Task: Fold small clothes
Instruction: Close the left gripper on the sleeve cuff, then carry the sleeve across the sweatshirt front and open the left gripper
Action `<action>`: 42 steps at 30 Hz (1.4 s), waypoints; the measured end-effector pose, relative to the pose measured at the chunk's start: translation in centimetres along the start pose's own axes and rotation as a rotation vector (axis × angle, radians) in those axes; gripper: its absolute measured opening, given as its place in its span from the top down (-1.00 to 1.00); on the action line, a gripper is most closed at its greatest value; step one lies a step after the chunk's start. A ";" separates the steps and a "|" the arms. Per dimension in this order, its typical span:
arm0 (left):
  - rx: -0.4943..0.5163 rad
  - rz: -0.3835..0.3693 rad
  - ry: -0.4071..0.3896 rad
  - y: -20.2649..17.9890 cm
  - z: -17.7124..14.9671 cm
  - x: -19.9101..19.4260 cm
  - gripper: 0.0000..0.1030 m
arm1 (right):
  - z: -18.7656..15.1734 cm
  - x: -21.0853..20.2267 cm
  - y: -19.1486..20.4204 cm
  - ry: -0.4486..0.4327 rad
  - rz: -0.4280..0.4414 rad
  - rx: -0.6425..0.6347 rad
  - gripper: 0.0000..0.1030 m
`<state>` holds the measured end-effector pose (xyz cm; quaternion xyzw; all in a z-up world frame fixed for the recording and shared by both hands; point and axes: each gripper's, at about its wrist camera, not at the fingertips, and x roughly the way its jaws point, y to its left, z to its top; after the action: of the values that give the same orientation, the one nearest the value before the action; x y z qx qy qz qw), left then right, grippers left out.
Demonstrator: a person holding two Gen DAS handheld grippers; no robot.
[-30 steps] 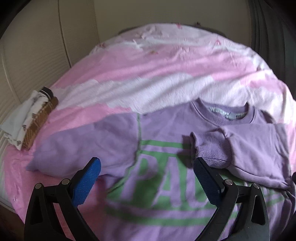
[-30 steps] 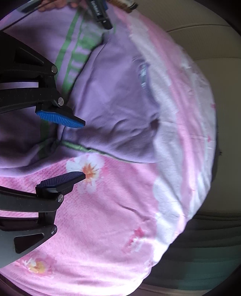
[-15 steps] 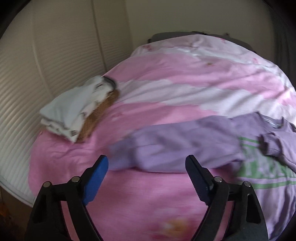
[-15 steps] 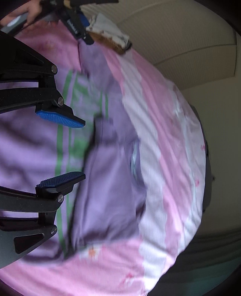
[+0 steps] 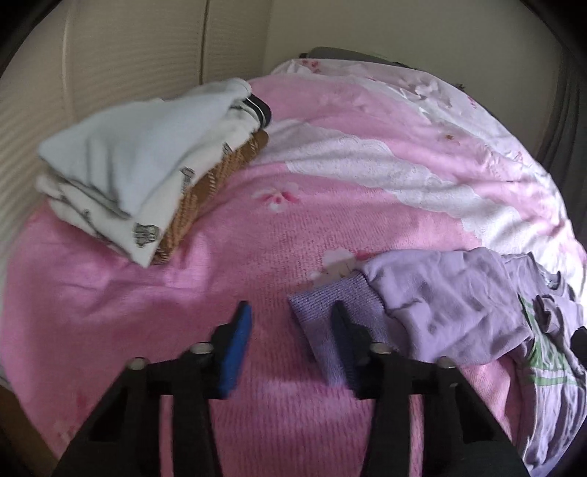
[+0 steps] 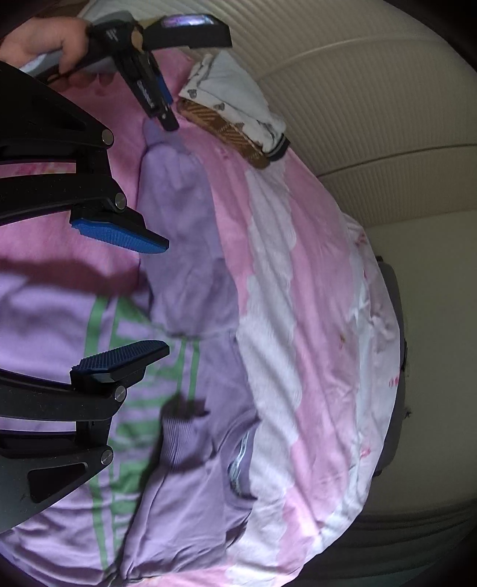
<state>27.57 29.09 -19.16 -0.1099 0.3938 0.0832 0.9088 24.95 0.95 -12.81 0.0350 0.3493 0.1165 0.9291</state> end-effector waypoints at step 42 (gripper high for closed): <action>0.176 -0.260 -0.124 -22.2 5.3 -12.4 0.83 | 1.1 -9.0 -14.9 -0.144 -0.155 0.129 0.03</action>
<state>28.15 8.33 -3.51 -0.0745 0.3252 -0.0631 0.9406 21.98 -15.63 -8.42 0.0760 0.2900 0.0186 0.9538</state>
